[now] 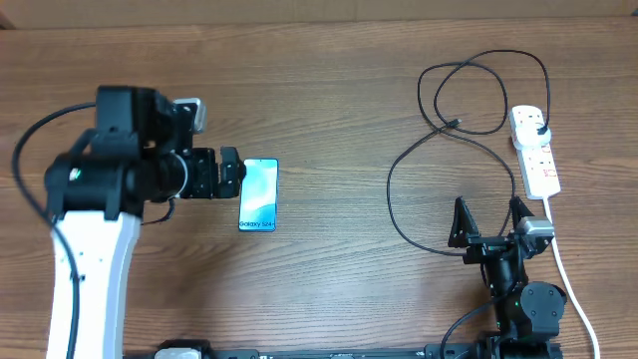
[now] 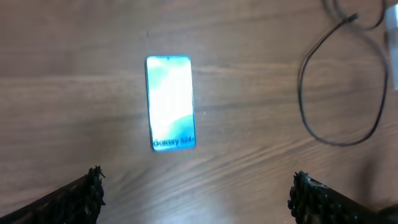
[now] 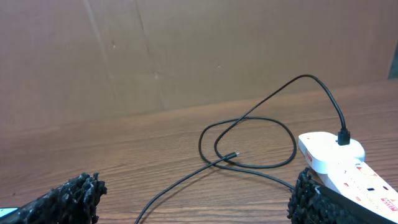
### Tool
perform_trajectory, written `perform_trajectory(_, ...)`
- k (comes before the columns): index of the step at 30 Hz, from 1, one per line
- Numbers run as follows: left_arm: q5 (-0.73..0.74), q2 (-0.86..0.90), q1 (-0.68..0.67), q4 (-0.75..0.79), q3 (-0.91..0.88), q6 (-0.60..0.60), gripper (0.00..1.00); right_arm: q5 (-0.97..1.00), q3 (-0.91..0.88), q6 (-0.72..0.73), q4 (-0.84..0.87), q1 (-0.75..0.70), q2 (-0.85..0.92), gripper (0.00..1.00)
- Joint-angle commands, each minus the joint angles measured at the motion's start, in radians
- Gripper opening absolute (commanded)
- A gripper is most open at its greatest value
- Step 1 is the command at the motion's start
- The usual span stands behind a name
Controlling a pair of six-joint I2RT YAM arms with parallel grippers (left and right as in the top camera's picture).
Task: Plug charger to phone and switch on socket
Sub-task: 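Move the left gripper over the smartphone and lower toward it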
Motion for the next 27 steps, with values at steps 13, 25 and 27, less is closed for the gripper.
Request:
perform_trajectory(13,-0.015,0.325,-0.099,-0.018,0.025,-0.064,1.00,0.006,-0.010,0.003,0.004,0.005,-0.009,1.00)
perform_trajectory(25,-0.101,0.552,-0.101,-0.022,0.025,-0.064,1.00,0.006,-0.010,0.003,0.004,0.005,-0.009,1.00)
perform_trajectory(27,-0.102,0.576,-0.101,-0.014,0.025,-0.063,1.00,0.006,-0.010,0.003,0.004,0.005,-0.009,1.00)
